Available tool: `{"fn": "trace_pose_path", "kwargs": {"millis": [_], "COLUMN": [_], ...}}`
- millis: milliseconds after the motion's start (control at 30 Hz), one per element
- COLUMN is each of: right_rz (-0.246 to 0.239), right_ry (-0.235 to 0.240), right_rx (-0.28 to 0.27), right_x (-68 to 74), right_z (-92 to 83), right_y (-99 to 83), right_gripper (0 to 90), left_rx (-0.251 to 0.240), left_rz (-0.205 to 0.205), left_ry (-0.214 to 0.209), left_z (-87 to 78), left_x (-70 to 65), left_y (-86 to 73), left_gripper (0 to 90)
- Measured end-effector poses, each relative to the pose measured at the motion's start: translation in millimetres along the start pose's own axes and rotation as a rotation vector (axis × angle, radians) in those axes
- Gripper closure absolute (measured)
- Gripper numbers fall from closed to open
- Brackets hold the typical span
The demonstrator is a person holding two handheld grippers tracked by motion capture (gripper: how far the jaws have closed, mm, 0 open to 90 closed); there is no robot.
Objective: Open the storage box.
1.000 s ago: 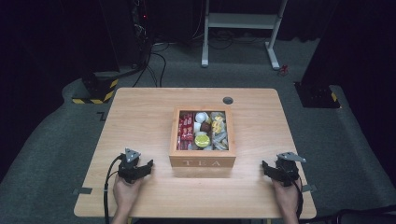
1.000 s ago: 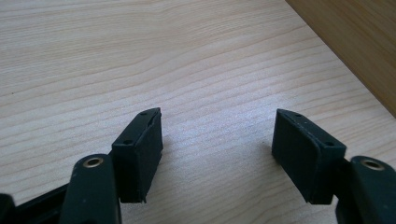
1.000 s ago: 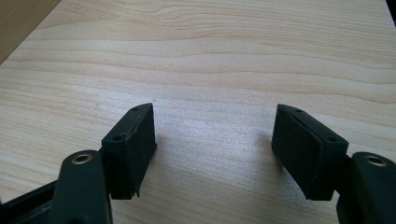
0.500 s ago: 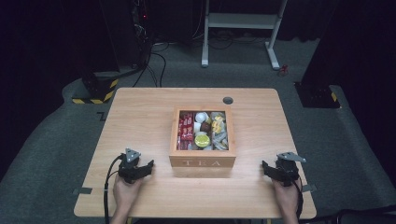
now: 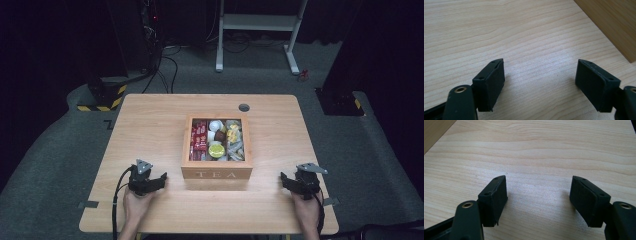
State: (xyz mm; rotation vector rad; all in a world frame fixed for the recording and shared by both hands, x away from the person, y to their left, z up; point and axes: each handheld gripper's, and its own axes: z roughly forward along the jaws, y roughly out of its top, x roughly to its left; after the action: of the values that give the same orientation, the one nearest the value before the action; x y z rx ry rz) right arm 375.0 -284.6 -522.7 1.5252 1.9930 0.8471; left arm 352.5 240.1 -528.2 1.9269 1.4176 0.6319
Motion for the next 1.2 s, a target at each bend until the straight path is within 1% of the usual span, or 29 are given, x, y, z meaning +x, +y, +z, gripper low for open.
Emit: {"fn": "trace_pose_path", "kwargs": {"millis": [100,267,300,367,433,467,500,567,700,733,800,833,900,1067,1100,1133,1167,1200], "right_rz": [0.001,0.001,0.000,0.000,0.001,0.000,0.000,0.000,0.000,0.001,0.001,0.001,-0.001,-0.001,-0.001,-0.002,-0.002,-0.001], "right_ry": [0.001,0.001,0.001,0.001,0.001,0.001,0.001,0.001,0.001,0.001,0.000,0.000,0.000,0.001,0.001,0.001,0.001,0.001], "right_rx": [0.000,0.000,0.000,0.000,0.001,0.000,0.000,0.001,0.000,0.000,0.000,0.000,-0.001,-0.001,-0.001,-0.002,-0.002,-0.002], "right_x": [0.1,0.0,0.0,0.0,0.0,0.0,0.0,0.0,0.0,0.0,-0.1,-0.1,-0.2,-0.2,-0.2,-0.4,-0.4,-0.4], "right_z": [0.0,0.0,0.0,0.0,0.0,0.0,0.0,0.0,0.0,0.0,0.0,0.0,-0.1,0.0,0.0,0.0,0.0,0.0], "right_y": [0.0,0.0,0.0,0.0,0.0,0.0,0.0,0.0,0.0,0.0,0.0,0.0,-0.1,-0.1,-0.1,-0.1,-0.1,-0.1], "right_gripper": [30.2,30.2,30.2,30.2,30.2,30.2,30.2,30.2,30.2,30.3,30.3,30.3,30.3,30.3,30.3,30.3,30.3,30.3], "left_rx": [0.001,-0.005,-0.012,-0.012,-0.020,-0.027,-0.027,-0.043,-0.037,-0.030,-0.043,-0.043,-0.054,-0.056,-0.055,-0.055,-0.055,-0.056], "left_rz": [-0.003,0.003,0.000,0.003,0.001,0.010,0.010,0.012,0.014,0.010,0.013,0.013,0.012,0.036,0.035,0.041,0.041,0.050], "left_ry": [0.002,-0.003,-0.012,-0.024,-0.045,-0.053,-0.053,-0.061,-0.075,-0.094,-0.115,-0.115,-0.131,-0.152,-0.157,-0.171,-0.171,-0.182], "left_z": [0.1,-0.6,-0.8,-1.7,-2.4,-3.0,-3.0,-5.1,-6.7,-7.7,-9.6,-9.6,-11.1,-14.9,-15.6,-17.8,-17.8,-19.2], "left_x": [-0.6,-0.2,-0.4,-0.8,-2.6,-2.5,-2.5,-2.9,-3.5,-4.6,-6.5,-6.5,-9.0,-15.4,-16.6,-18.9,-18.9,-20.5], "left_y": [0.0,-0.4,-0.7,-1.0,-1.2,-1.0,-1.0,-0.6,-0.1,-0.2,-0.3,-0.3,0.4,2.5,2.5,1.8,1.8,1.2], "left_gripper": [24.2,26.0,27.8,28.0,28.1,27.9,28.6,29.6,31.5,32.5,36.2,37.1,37.5,38.6,38.6,39.3,39.9,40.4]}}
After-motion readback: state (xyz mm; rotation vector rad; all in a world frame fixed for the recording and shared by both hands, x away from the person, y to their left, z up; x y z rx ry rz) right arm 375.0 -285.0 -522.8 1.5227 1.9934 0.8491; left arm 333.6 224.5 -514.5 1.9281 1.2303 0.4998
